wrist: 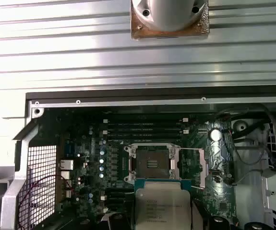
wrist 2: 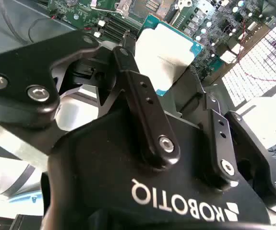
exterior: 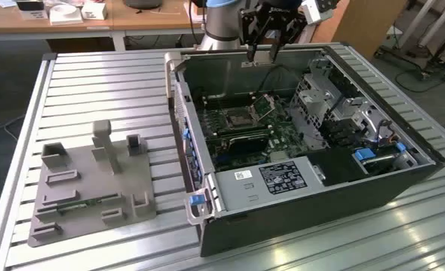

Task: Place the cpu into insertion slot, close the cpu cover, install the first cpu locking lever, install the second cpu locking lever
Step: 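Place the cpu into insertion slot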

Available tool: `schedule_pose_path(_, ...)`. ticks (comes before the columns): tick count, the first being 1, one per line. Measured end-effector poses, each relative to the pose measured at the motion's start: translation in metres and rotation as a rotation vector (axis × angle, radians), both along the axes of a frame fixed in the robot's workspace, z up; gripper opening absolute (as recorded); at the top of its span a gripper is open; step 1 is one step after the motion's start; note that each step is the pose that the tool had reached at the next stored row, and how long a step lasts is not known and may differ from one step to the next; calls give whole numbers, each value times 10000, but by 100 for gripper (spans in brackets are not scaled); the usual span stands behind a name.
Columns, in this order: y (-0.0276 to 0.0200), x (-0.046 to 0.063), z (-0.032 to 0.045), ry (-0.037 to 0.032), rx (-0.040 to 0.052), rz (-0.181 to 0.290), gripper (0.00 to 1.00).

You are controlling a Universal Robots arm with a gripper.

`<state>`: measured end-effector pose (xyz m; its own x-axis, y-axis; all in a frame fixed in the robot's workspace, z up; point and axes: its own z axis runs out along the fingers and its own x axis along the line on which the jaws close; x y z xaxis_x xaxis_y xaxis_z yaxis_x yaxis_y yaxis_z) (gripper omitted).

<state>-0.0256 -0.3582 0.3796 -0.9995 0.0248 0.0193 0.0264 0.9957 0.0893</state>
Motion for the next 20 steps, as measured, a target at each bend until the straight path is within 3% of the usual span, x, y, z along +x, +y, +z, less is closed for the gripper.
schedule_pose_path(14,1,1,-2,-1,1,-49,54)
schedule_pose_path(20,3,0,-14,0,-2,-872,54)
